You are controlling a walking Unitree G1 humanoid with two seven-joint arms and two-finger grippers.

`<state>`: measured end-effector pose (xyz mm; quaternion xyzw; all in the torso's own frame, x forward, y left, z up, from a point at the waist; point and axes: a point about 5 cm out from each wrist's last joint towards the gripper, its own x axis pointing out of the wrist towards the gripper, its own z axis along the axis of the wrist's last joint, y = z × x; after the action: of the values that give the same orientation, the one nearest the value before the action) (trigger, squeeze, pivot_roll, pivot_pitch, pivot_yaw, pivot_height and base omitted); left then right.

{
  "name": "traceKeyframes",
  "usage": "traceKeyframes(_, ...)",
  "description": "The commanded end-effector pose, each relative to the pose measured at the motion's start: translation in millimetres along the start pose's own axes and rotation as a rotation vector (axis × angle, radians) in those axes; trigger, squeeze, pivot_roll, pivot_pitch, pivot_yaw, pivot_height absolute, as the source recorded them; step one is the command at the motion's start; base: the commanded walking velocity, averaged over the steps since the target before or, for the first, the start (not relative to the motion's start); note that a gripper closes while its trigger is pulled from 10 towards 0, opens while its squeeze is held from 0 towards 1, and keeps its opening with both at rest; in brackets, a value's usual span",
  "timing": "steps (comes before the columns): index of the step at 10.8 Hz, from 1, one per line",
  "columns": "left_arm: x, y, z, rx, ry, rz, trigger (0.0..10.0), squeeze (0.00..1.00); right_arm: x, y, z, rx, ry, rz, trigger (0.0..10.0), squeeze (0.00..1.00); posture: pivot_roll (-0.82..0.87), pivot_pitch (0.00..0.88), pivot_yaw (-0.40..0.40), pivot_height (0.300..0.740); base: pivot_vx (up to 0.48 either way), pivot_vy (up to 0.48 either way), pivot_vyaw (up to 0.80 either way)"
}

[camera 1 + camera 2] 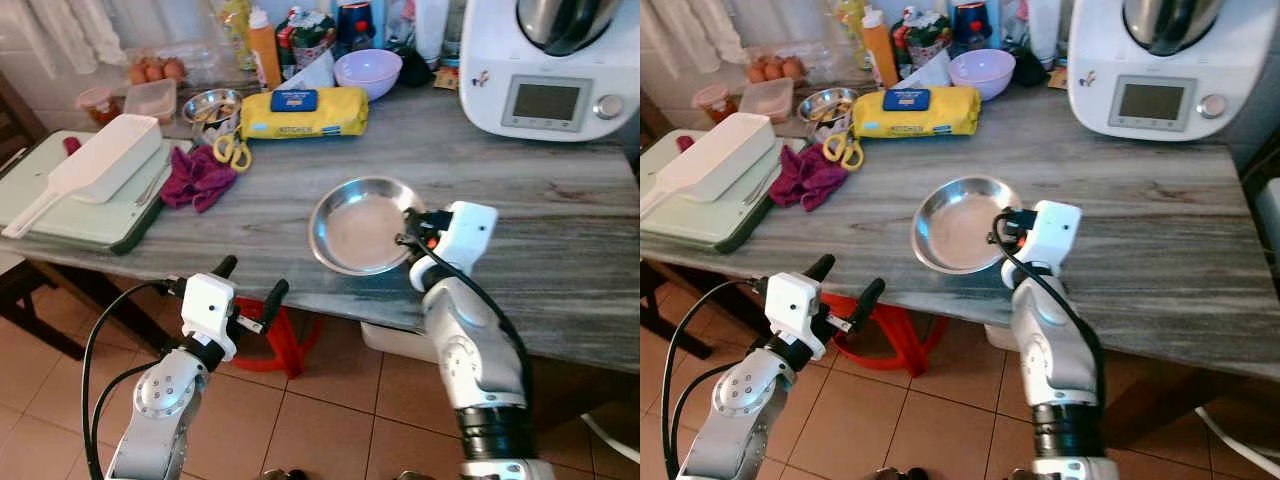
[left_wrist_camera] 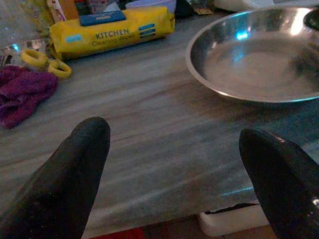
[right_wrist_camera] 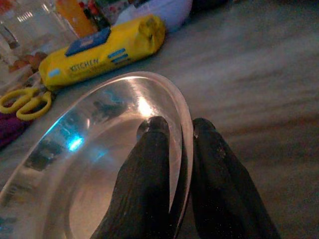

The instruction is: Setting the table

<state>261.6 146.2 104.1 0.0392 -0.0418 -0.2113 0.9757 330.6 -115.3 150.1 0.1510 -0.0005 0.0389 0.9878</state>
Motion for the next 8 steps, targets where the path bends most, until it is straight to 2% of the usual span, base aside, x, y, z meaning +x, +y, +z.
traceKeyframes(1,-3.8,2.1,-4,0.006,0.019,-0.004,10.0,0.0,3.1,5.8,2,0.02,0.002,0.005,10.0,0.0,-0.11,0.132,0.118,0.74,0.0,0.0,0.0)
traceKeyframes(2,-3.5,1.1,-5,0.003,0.021,-0.018,10.0,0.0,7.1,9.0,-3,0.049,0.04,0.011,10.0,0.0,-0.11,0.13,0.116,0.74,0.0,0.0,0.0)
traceKeyframes(4,-3.3,-2.5,-4,-0.011,0.011,-0.039,10.0,0.0,7.0,5.0,-8,0.07,0.061,-0.009,10.0,0.0,-0.1,0.126,0.112,0.74,0.0,0.0,0.0)
traceKeyframes(5,-2.3,-4.1,-4,-0.021,0.008,-0.056,10.0,0.0,7.6,1.8,-12,0.095,0.081,-0.015,10.0,1.0,-0.1,0.127,0.11,0.74,0.0,0.0,0.0)
traceKeyframes(8,0.3,-9.3,-4,-0.043,0.007,-0.087,10.0,0.0,8.2,-2.2,-13,0.084,0.088,-0.034,10.0,1.0,-0.11,0.128,0.11,0.74,0.0,0.0,0.0)
